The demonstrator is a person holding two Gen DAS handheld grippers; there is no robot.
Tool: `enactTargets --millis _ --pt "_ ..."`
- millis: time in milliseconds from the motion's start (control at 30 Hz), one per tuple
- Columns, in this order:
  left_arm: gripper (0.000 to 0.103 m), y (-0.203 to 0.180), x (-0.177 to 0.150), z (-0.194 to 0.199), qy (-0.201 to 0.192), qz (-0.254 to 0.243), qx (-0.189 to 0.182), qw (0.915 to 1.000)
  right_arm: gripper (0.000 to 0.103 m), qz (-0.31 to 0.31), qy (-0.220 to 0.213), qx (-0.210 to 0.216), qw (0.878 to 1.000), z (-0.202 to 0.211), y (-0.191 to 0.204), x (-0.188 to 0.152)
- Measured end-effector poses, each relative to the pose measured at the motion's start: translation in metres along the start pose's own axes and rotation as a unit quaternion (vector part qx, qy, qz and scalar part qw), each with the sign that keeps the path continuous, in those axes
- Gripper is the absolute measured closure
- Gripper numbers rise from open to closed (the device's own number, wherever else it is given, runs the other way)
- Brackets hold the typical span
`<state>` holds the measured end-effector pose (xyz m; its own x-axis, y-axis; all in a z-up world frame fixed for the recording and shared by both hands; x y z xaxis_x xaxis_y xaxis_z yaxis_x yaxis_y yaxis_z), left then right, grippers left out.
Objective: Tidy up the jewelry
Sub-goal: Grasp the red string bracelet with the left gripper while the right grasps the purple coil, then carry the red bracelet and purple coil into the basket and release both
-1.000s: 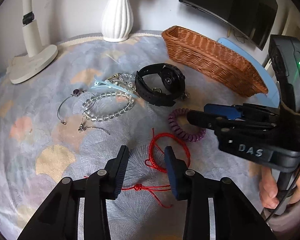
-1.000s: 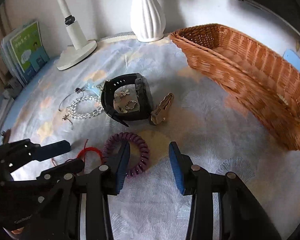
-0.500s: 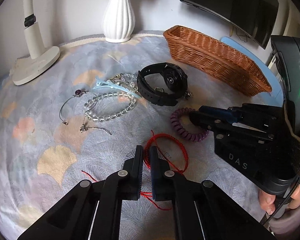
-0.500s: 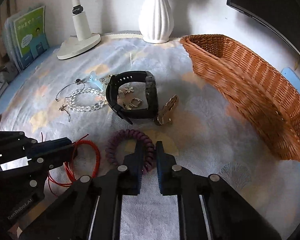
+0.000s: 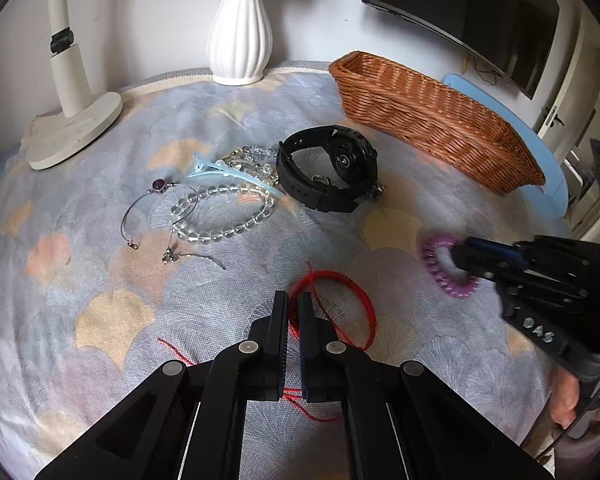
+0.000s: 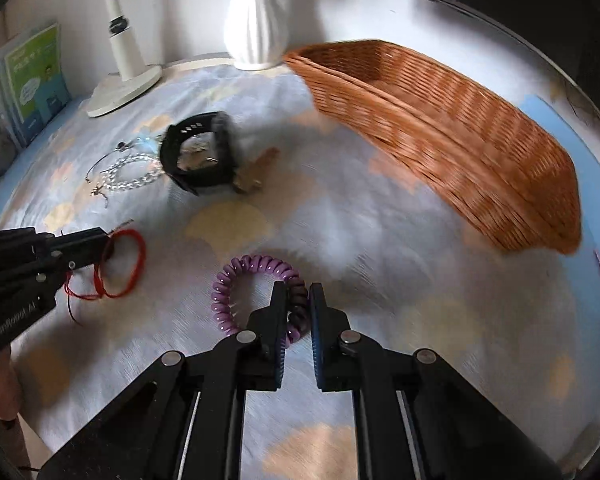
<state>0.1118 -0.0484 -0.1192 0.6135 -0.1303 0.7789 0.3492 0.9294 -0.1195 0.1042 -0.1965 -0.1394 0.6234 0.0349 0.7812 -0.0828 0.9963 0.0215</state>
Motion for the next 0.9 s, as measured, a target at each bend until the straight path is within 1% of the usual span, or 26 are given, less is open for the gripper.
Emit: enactTargets --millis 133,233,367,467,533,733,900 --pt "0.099 0.003 0.001 0.003 -0.002 0.013 -0.001 0.9999 0.092 -0.028 0.002 0.005 1.0 0.01 -0.019 -0.004" --pt "0.099 0.005 0.003 0.008 -0.007 0.034 -0.017 0.9992 0.092 -0.04 -0.001 0.006 0.999 0.016 -0.028 -0.004" --pt "0.099 -0.001 0.012 0.019 -0.019 0.039 -0.032 0.9985 0.092 -0.053 -0.008 0.012 0.998 0.026 -0.037 0.0" --pt "0.099 -0.009 0.021 0.03 -0.029 0.045 -0.056 0.997 0.092 -0.064 -0.022 0.018 0.998 0.039 -0.043 0.004" --pt "0.099 -0.012 0.027 0.034 -0.033 0.045 -0.061 0.9965 0.092 -0.066 -0.035 0.017 0.997 0.048 -0.047 0.008" --pt "0.099 -0.024 0.042 0.047 -0.042 0.037 -0.071 0.9959 0.092 -0.078 -0.056 0.025 0.995 0.067 -0.058 0.016" --pt "0.099 -0.032 0.05 0.053 -0.046 0.037 -0.095 0.9937 0.092 -0.084 -0.072 0.028 0.993 0.079 -0.066 0.024"
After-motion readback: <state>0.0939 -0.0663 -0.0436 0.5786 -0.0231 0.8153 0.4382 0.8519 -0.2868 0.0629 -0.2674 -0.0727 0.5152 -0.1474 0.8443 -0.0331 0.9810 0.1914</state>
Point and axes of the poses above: each gripper's, at about its wrist camera, not at the fingertips, and z roughly against the way its jaws point, y to its left, x to its top, the point moved 3 cm from there along -z, roughly the way its jaws point, and after that the axes turned 15 degrees about -y, right-handed, at the moved point
